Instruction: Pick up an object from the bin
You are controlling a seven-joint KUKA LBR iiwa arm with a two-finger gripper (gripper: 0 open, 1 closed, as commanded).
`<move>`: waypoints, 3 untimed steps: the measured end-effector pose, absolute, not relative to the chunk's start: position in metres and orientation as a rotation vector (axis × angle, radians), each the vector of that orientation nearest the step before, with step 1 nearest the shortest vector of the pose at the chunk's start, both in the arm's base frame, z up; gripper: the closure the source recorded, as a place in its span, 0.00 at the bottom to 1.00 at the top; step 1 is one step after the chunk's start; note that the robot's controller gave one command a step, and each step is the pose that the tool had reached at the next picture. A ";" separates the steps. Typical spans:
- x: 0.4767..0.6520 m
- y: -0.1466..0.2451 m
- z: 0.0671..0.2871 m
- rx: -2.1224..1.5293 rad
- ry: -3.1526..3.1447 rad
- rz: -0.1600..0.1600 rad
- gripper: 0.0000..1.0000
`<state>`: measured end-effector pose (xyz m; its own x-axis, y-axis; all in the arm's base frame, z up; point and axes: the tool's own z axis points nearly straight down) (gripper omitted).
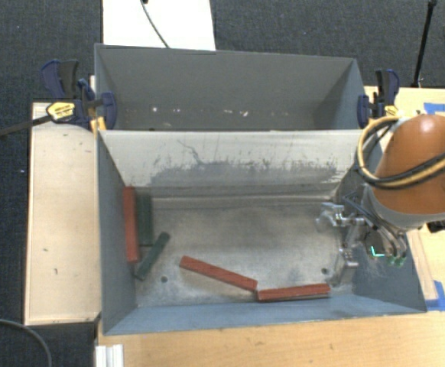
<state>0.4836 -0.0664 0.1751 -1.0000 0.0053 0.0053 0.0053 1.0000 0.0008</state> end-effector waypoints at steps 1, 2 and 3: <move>0.478 -0.023 0.068 -0.507 -3.097 -0.001 0.00; 0.497 0.023 0.100 -0.615 -3.086 -0.006 0.00; 0.529 0.127 0.145 -0.693 -3.070 -0.011 0.00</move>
Offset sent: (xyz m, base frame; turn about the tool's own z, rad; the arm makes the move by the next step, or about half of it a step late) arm -0.0044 0.0427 -0.1051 0.3195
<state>0.5293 0.1265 0.1446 -0.9031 0.4294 -0.0039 0.4294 0.9031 0.0080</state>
